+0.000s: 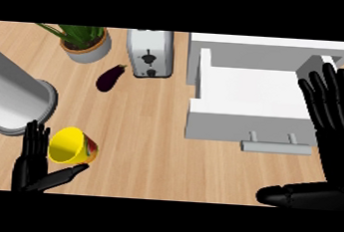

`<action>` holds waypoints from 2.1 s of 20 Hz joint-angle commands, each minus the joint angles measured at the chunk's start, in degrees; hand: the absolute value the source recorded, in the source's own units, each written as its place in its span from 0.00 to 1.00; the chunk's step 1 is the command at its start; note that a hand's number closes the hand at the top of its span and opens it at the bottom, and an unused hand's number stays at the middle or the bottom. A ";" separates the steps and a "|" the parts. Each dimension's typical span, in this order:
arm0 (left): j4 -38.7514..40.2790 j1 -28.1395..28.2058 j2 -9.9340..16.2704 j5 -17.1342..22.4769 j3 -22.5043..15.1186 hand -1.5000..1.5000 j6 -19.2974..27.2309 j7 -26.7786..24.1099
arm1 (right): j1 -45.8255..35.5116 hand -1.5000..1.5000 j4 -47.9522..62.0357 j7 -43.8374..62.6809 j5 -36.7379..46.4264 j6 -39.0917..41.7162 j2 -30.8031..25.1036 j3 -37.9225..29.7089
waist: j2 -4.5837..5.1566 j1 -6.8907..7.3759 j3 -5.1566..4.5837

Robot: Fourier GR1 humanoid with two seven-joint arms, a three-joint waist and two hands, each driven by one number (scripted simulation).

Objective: Pick up the cup, place it into the drawer and close the drawer

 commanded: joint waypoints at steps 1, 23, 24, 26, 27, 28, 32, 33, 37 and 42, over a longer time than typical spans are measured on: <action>11.29 -3.56 0.13 0.10 0.93 0.00 -2.15 -7.37 | 1.39 0.00 0.03 -1.59 0.13 0.65 0.23 0.12 | 0.04 -0.14 -0.01; 24.97 -12.93 3.43 5.90 1.33 0.00 -12.20 -11.72 | -2.05 0.00 -0.78 2.87 -1.28 -0.45 -0.55 -1.33 | 0.03 -0.11 -0.02; 29.84 -16.63 3.00 4.93 1.17 0.00 -11.85 -12.64 | -3.03 0.00 -1.37 3.97 0.61 -1.61 0.36 0.94 | 0.09 -0.30 -0.05; 24.63 -14.97 2.49 6.40 0.35 0.00 -13.32 -9.66 | -2.70 0.00 4.14 -0.99 -1.74 1.04 -1.26 -3.26 | 0.04 -0.03 0.01; 26.96 -12.68 2.53 6.02 0.29 0.00 -16.17 -13.97 | -3.52 0.00 0.45 5.12 -5.01 1.54 -3.19 -4.50 | 0.03 -0.12 -0.02; 26.96 -14.05 0.56 6.09 0.18 0.00 -13.49 -14.99 | 1.69 0.00 -2.50 1.97 -2.76 1.64 -0.93 -1.47 | 0.01 -0.23 -0.01; 27.74 -13.77 1.85 6.45 -0.59 1.00 -19.57 -17.08 | -1.99 0.00 -1.39 4.95 -4.67 0.91 -2.29 -3.88 | 0.03 -0.18 -0.02; 30.63 -15.38 1.75 6.15 -0.52 1.00 -19.90 -18.11 | 2.39 0.00 0.19 -1.26 -3.62 2.98 -1.56 -3.72 | 0.08 -0.35 -0.02; 30.39 -15.13 2.52 5.20 -0.24 1.00 -17.94 -23.14 | -1.75 0.00 1.89 0.73 -6.27 3.16 -3.23 -6.21 | 0.06 -0.21 -0.02; 32.80 -20.28 2.66 4.01 -1.41 1.00 -17.20 -22.10 | 1.80 0.00 -0.69 -1.24 -1.51 1.95 -0.08 -1.01 | 0.10 -0.43 -0.04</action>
